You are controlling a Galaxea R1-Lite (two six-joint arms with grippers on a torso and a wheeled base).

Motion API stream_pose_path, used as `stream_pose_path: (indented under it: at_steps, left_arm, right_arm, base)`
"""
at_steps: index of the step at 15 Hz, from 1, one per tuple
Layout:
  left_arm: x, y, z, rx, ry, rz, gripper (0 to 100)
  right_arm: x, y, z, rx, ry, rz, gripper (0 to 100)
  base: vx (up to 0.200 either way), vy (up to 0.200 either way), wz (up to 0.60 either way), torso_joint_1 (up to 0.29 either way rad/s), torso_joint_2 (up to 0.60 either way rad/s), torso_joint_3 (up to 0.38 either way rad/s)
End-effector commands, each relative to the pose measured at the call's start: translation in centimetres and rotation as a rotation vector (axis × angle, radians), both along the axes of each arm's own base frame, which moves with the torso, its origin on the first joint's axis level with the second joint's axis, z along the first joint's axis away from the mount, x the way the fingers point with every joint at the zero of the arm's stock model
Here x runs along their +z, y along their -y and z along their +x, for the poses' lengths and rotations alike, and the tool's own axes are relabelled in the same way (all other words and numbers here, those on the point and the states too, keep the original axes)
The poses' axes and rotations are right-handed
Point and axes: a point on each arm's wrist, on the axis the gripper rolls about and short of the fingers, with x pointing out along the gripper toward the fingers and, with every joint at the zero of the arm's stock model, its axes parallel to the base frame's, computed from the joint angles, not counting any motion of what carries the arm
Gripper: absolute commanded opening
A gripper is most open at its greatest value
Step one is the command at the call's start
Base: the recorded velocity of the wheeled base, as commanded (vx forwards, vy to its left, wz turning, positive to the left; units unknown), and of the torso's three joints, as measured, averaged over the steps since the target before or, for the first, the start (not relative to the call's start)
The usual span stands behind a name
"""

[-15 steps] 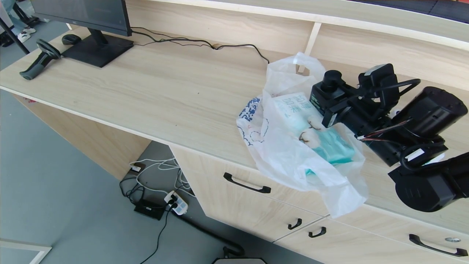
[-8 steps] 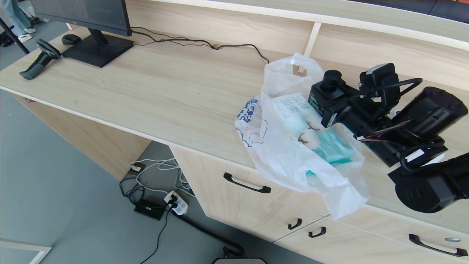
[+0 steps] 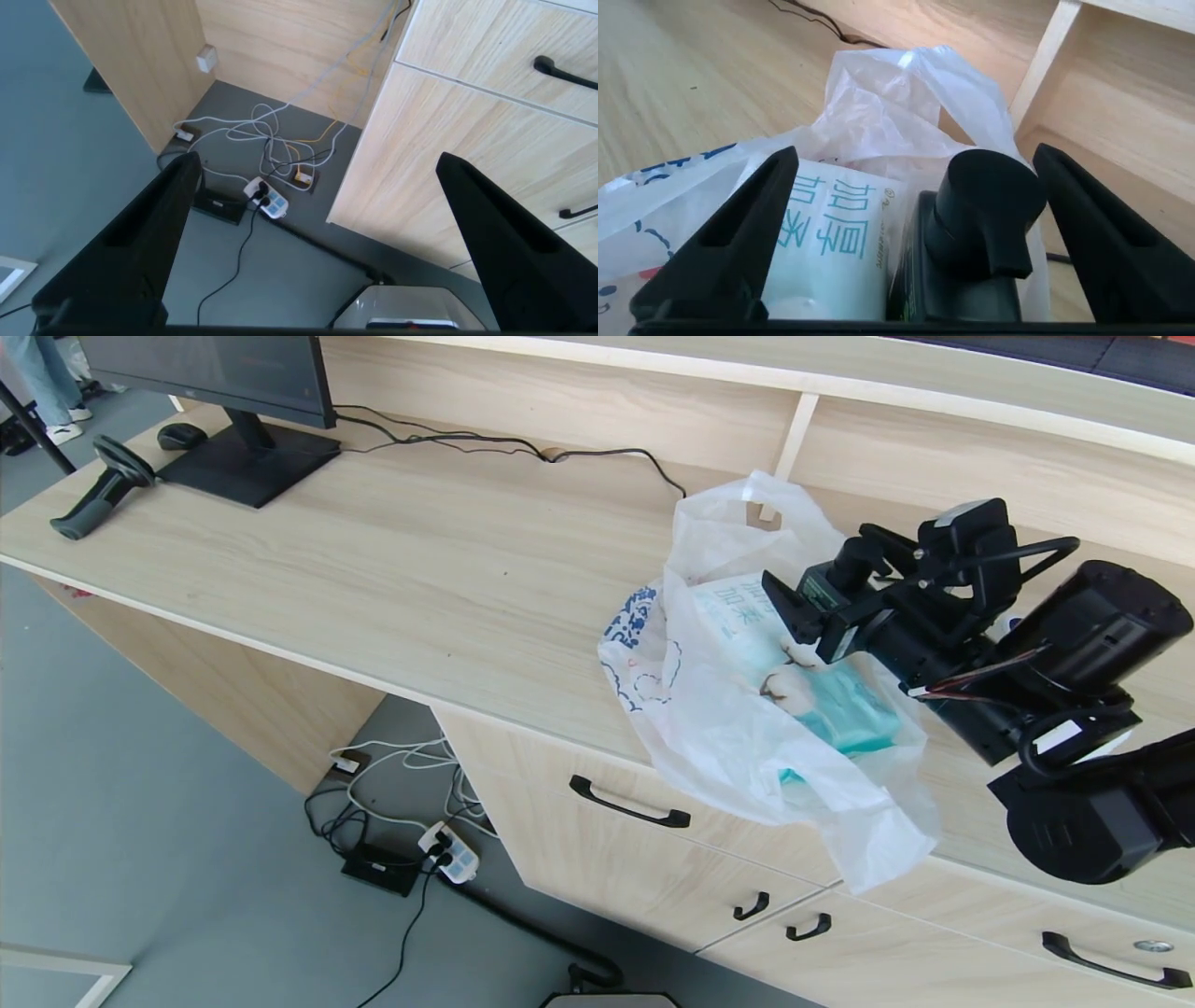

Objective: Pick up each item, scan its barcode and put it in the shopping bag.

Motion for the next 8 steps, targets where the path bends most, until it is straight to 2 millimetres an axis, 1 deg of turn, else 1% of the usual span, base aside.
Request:
stream_pose_path:
  at_steps: [1, 2, 4, 6, 8]
  left_arm:
    - [0.0, 0.0, 0.0, -0.001, 0.000, 0.000, 100]
    - [0.0, 0.0, 0.0, -0.001, -0.001, 0.000, 100]
    - [0.0, 0.0, 0.0, -0.001, 0.000, 0.000, 100]
    - [0.0, 0.0, 0.0, -0.001, -0.001, 0.000, 100]
    - [0.0, 0.0, 0.0, -0.001, 0.000, 0.000, 100]
  right_arm:
    - [0.2, 0.1, -0.2, 0.002, 0.016, 0.007, 100]
    - [0.4, 0.1, -0.3, 0.004, 0.036, 0.019, 100]
    - [1.7, 0.6, -1.2, -0.002, 0.108, 0.045, 100]
    - [4.3, 1.3, -2.9, -0.032, 0.172, 0.092, 100]
    - [5.6, 2.0, -4.9, -0.030, 0.201, 0.118, 100]
  base:
    - [0.000, 0.000, 0.00, 0.000, 0.00, 0.000]
    - [0.000, 0.000, 0.00, 0.000, 0.00, 0.000]
    - [0.000, 0.000, 0.00, 0.000, 0.00, 0.000]
    - [0.000, 0.000, 0.00, 0.000, 0.00, 0.000]
    - [0.000, 0.000, 0.00, 0.000, 0.00, 0.000]
